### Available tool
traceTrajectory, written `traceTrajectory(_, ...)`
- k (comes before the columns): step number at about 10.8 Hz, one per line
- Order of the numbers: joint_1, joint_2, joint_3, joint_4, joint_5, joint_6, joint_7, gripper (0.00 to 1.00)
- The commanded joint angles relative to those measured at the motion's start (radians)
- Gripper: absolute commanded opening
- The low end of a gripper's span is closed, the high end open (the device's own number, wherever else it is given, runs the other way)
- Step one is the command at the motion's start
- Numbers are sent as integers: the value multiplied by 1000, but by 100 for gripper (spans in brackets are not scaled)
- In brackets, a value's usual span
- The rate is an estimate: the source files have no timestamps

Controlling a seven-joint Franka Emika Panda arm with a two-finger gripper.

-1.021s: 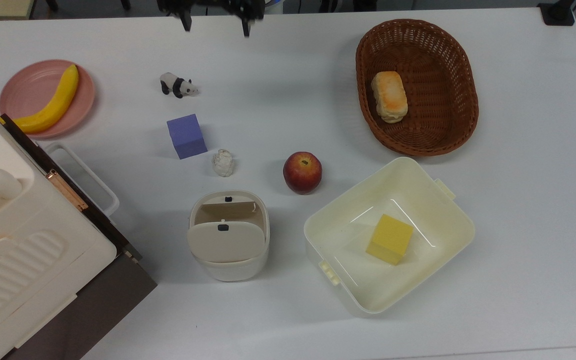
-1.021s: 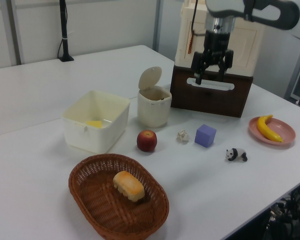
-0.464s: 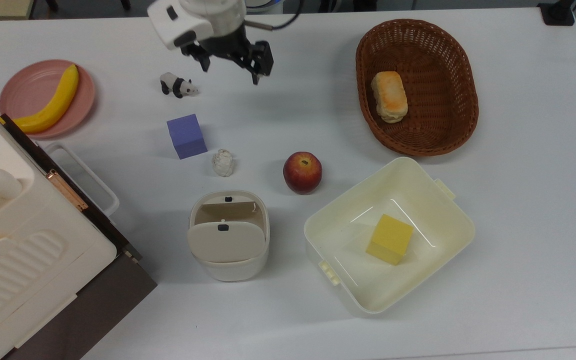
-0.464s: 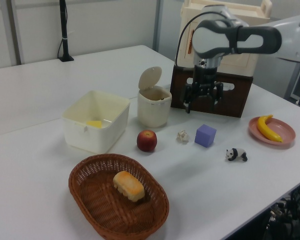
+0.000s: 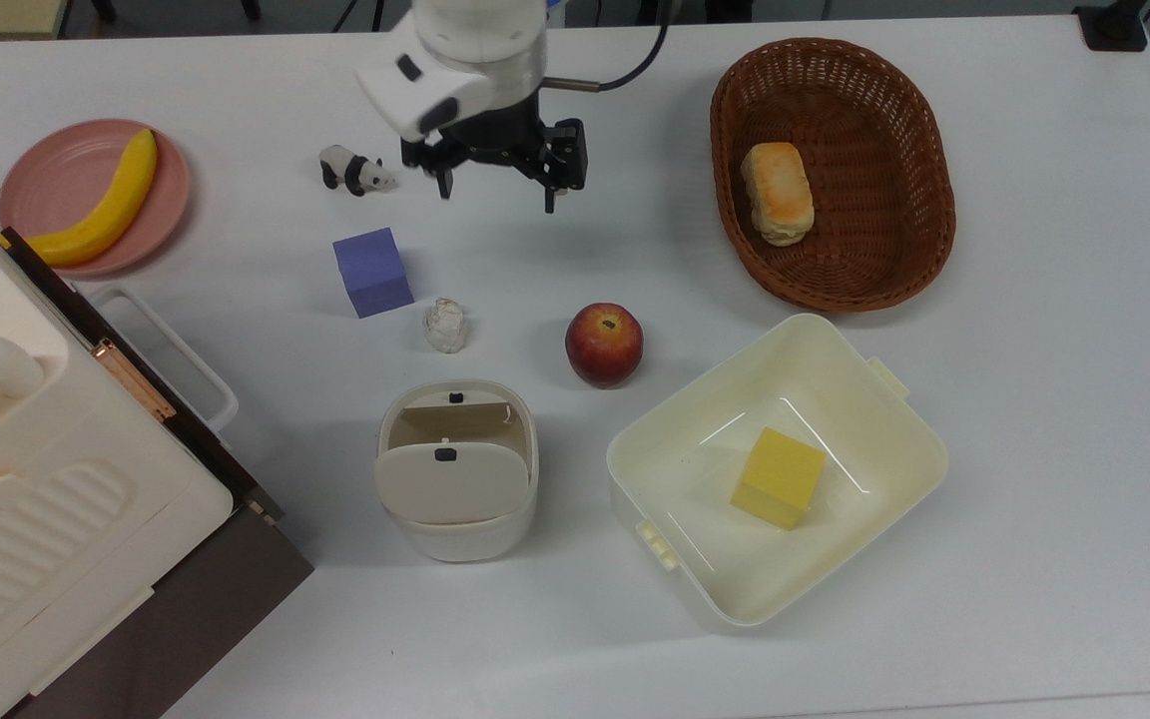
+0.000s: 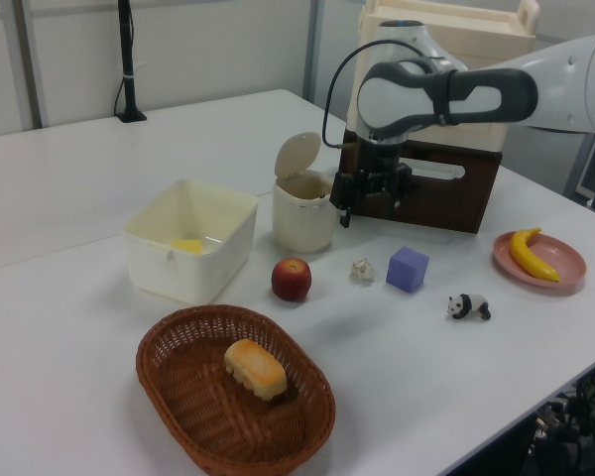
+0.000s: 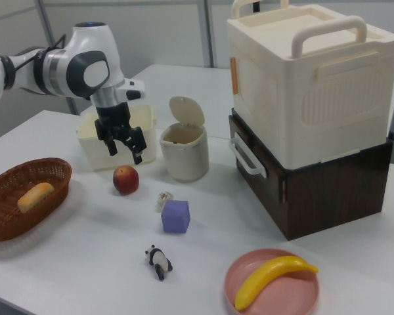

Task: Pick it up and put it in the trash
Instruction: 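Move the open gripper over the small white paper ball and lower it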

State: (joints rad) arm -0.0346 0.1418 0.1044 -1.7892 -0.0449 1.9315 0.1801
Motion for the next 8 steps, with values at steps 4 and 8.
traceTrajectory(4, -37, 125, 37, -1, -223, 58, -969, 100)
traceTrajectory(8, -113, 150, 34, 33, -259, 70, -1185, 100)
